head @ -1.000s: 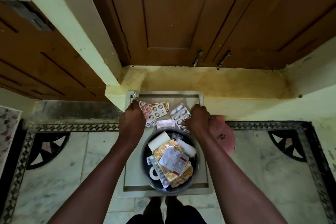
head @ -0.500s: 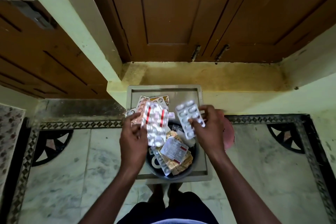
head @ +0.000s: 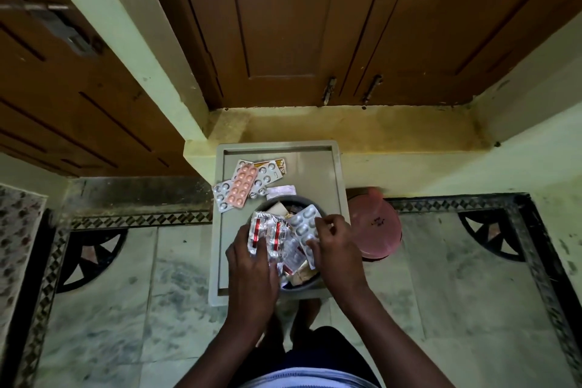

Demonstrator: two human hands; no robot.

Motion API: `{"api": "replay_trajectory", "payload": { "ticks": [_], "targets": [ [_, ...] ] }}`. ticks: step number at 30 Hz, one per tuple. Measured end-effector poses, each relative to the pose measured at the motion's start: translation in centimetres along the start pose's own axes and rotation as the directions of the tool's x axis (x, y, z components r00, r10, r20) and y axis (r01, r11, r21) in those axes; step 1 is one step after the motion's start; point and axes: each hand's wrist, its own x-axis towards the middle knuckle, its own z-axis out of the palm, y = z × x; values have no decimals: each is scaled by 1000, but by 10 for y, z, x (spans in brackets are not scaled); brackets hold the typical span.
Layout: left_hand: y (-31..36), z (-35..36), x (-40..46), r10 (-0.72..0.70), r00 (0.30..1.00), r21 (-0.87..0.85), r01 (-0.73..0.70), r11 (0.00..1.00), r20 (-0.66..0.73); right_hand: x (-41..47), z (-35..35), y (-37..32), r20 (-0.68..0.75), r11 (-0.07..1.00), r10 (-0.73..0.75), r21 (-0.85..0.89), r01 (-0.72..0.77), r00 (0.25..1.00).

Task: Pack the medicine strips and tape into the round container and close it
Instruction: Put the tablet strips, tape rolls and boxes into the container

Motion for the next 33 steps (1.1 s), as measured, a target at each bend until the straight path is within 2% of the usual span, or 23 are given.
{"api": "replay_trajectory", "payload": {
  "ticks": [2,4,7,11,13,17,20,27,33],
  "targets": [
    [-1,1,4,-6,999,122,2,993,36,-1,1,-6,18,994,8,-110,-6,1000],
    [-3,3,7,43,996,139,-53,989,76,-3,0,-13,26,983,14,-182,-9,1000],
    [0,6,10,77,990,51,-83,995,118,-8,2,-17,43,967,25,-253,-13,999],
    [10,13,12,104,981,-95,-90,991,161,-10,8,-13,34,978,9,-206,-2,999],
    [12,11,13,139,977,-104,-123,987,164,-10,10,-13,45,978,13,-207,-4,999],
    [5,-2,17,147,976,103,-165,981,163,-13,8,-15,111,978,36,-206,-13,993],
    [-11,-5,18,171,956,209,-222,952,237,-13,5,-7,142,979,-36,-191,63,989],
    [-26,-8,22,189,943,288,-268,919,275,-8,-15,3,261,972,-169,-118,205,950],
    [-17,2,19,166,950,312,-247,917,264,2,-15,-5,346,958,-153,-179,225,926]
  ]
}}
